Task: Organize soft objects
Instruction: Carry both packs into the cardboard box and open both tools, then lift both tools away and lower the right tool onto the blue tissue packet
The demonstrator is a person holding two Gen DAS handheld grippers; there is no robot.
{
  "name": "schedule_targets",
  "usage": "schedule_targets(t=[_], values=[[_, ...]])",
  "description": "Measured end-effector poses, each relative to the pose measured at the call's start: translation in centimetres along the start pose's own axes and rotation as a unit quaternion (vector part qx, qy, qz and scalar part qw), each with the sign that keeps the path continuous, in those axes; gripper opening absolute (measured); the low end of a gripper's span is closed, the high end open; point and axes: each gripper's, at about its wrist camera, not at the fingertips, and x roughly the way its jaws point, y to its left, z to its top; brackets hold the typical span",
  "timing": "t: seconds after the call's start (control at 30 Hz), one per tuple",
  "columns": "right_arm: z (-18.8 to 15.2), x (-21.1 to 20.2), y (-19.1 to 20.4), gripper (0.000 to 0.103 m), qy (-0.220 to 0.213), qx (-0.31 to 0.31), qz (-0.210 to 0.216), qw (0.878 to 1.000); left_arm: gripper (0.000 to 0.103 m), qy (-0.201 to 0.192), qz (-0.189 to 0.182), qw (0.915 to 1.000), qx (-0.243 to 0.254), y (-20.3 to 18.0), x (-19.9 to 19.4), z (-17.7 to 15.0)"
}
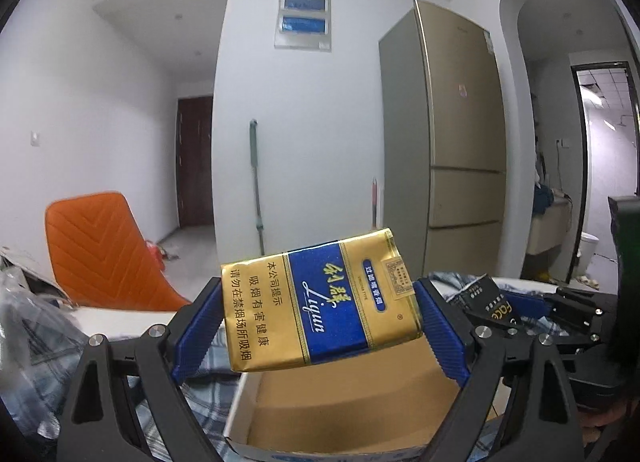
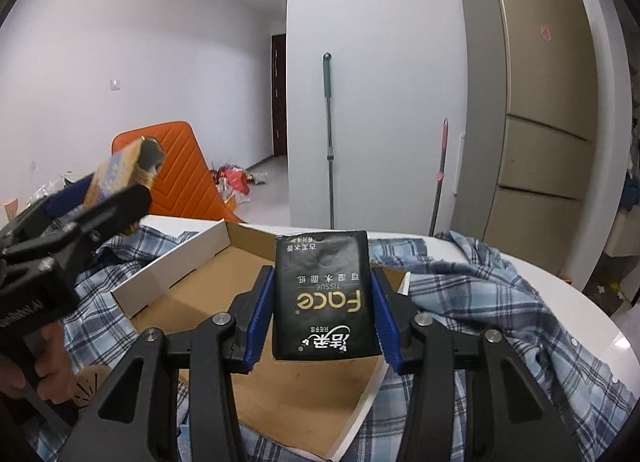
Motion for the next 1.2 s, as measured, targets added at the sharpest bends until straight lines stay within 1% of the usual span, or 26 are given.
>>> schedule_targets(t=[0.17,0.27,0.33,0.4,0.43,0.47,0.5,0.53,0.6,0.73,0.9,0.93,1.0,1.07,1.2], values=[[-0.1,0.7,0.1,0.046,0.017,-0.001,-0.003,1.000,0.094,0.024,-0.005,0.9996,-0.017,0.6,1.5,0.2],[-0.3,1.1,0.2,0.046,0.020,-0.012,-0.009,1.000,0.094,0.041,-0.011,0.9989,-0.017,0.5,2.3,-0.1],[-0.4,1.3,0.2,0.046,0.028,-0.010,-0.003,1.000,0.095,0.039,-0.001,0.9991,-0.016,0.4,2.6,0.1],[-0.4,1.5,0.3,0.046,0.032,-0.011,0.002,0.999,0.096,0.034,-0.009,0.9993,-0.017,0.4,2.4,0.1],[-0.5,1.6,0.4,0.046,0.033,-0.013,0.003,0.999,0.101,0.032,-0.007,0.9993,-0.016,0.4,2.2,0.0],[-0.6,1.6,0.5,0.047,0.036,-0.015,0.004,0.999,0.103,0.031,-0.005,0.9994,-0.015,0.4,2.2,0.0],[-0.6,1.7,0.5,0.053,0.038,-0.016,0.005,0.999,0.103,0.029,-0.005,0.9995,-0.014,0.2,2.2,0.0],[-0.6,1.7,0.6,0.056,0.038,-0.016,0.005,0.999,0.103,0.027,-0.005,0.9995,-0.014,0.3,2.0,-0.1],[-0.6,1.8,0.6,0.060,0.040,-0.018,0.005,0.999,0.103,0.025,-0.001,0.9996,-0.013,0.4,1.8,-0.2],[-0.6,1.9,0.5,0.060,0.041,-0.016,0.004,0.999,0.103,0.026,0.001,0.9995,-0.019,0.6,1.8,-0.2],[-0.4,1.5,0.3,0.060,0.031,-0.011,0.000,0.999,0.103,0.026,0.008,0.9993,-0.025,0.9,1.4,0.1],[-0.4,1.3,0.3,0.060,0.025,-0.009,-0.006,1.000,0.103,0.030,0.010,0.9991,-0.030,1.0,1.3,0.4],[-0.1,0.8,0.4,0.060,0.016,-0.013,-0.012,1.000,0.103,0.033,0.002,0.9981,-0.052,1.5,0.8,1.0],[0.4,0.1,0.5,0.060,0.009,-0.013,-0.010,1.000,0.103,0.026,0.012,0.9981,-0.055,1.6,-0.1,1.9],[2.0,-2.3,0.6,0.060,-0.017,-0.010,-0.005,1.000,0.103,-0.006,0.030,0.9988,-0.038,0.5,-3.6,4.6]])
